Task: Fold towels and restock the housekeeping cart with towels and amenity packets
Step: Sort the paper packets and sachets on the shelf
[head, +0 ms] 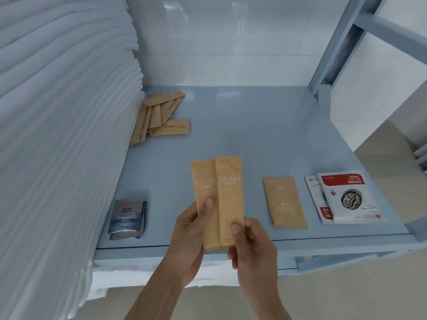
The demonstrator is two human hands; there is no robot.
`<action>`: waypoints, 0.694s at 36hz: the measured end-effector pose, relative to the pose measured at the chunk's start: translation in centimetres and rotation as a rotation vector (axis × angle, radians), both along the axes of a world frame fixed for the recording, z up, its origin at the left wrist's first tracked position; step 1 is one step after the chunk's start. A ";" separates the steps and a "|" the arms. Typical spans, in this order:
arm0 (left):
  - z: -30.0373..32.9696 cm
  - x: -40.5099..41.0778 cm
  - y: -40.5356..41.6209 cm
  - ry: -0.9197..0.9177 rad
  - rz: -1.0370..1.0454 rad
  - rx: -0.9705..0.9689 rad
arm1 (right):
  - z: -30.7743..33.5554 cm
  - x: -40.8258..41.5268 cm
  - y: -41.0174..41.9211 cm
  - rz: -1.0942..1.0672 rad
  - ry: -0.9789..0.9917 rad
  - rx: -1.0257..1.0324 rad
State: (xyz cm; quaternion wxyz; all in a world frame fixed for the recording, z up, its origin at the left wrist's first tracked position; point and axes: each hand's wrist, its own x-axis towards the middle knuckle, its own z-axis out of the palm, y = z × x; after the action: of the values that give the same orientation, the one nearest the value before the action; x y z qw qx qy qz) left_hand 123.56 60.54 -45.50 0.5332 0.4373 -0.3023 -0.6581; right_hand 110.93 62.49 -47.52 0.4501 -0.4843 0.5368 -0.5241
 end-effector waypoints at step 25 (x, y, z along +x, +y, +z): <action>0.3 -1.9 -2.7 -0.179 0.071 0.157 | -0.4 -0.6 -2.4 -0.020 0.193 0.088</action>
State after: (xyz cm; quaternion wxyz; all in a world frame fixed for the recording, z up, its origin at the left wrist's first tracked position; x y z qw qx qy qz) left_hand 121.62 57.85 -45.19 0.4912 0.5453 -0.2804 -0.6187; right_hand 110.29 60.12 -47.97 0.4121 -0.5069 0.6050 -0.4553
